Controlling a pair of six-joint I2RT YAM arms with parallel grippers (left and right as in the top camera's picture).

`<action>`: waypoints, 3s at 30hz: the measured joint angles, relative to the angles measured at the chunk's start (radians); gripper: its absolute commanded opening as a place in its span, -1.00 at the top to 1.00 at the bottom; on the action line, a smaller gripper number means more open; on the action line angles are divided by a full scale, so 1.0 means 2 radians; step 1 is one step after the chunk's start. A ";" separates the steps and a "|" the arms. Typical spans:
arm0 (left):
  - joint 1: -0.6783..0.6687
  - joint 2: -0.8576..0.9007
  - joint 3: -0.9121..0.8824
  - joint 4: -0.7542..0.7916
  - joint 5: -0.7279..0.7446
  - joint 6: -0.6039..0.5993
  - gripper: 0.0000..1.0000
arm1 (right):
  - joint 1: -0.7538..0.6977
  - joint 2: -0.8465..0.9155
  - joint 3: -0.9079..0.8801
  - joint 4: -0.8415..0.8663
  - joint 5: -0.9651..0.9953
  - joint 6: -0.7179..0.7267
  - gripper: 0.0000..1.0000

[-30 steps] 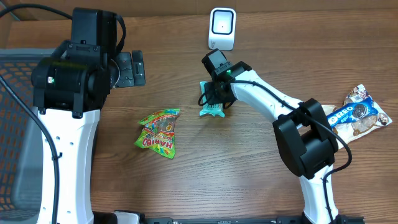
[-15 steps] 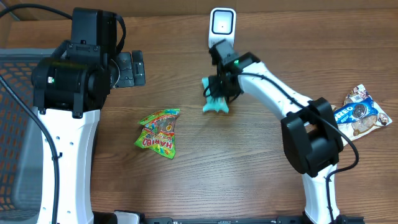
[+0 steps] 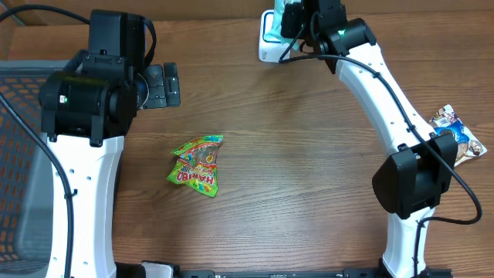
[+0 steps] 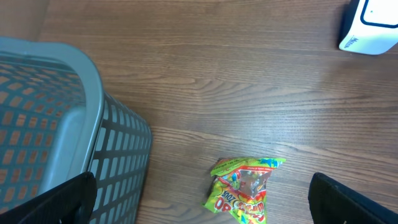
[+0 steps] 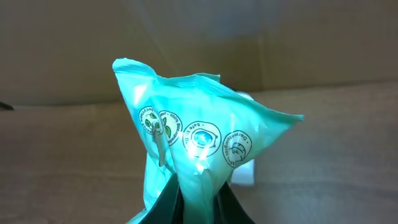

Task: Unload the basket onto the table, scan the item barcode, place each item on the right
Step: 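Hold the light-blue pack in front of the scanner, then carry the light-blue pack right and drop it on the Oreo pack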

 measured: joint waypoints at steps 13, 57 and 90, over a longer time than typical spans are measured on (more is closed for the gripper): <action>0.000 0.000 0.000 0.000 0.000 0.000 -0.99 | 0.003 0.101 0.000 0.020 0.017 -0.009 0.93; 0.000 0.000 0.000 0.000 0.000 0.000 -1.00 | 0.001 0.108 0.396 -0.535 -0.131 -0.029 0.93; 0.000 0.000 0.000 0.000 0.000 0.000 -1.00 | -0.289 -0.175 -0.370 -0.122 0.041 0.101 -0.32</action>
